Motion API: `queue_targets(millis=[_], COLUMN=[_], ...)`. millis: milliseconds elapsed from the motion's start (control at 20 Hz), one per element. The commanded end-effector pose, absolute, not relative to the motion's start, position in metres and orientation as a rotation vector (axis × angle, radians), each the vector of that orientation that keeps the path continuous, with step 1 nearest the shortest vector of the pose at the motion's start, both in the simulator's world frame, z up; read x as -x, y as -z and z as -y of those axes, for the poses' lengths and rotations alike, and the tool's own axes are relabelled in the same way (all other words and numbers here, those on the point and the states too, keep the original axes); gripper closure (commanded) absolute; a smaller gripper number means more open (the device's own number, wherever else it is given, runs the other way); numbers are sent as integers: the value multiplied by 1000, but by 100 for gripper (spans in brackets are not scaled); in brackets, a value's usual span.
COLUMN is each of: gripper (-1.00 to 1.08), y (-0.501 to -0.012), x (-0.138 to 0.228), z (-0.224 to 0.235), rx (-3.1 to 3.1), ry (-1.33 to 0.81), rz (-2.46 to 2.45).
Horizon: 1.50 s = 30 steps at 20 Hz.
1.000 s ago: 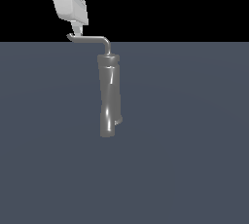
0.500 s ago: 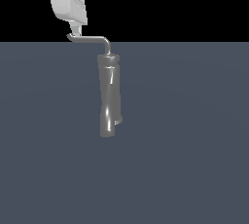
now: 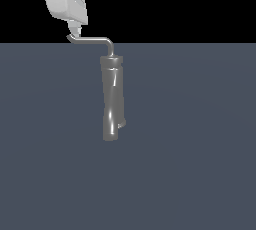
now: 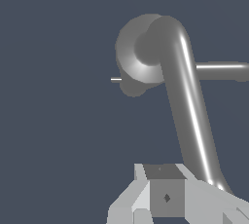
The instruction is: Turn on the faucet by rotating a designated handle.
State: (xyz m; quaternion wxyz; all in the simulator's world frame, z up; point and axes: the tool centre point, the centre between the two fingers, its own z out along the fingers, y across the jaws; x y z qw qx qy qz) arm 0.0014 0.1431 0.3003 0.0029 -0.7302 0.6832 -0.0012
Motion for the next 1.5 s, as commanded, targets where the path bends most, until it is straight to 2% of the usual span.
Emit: queue_targets(millis=[0,400,500,1450], gripper=[108,108,108,108], y=[-300,-300,-300,-300], x=[10,35,30,82], z=[-144,-143,-142,-95], rx=[2296,2295,2290,2294], ry=[0,0,6,1], rz=[-2144,-2145,-2145,-2145])
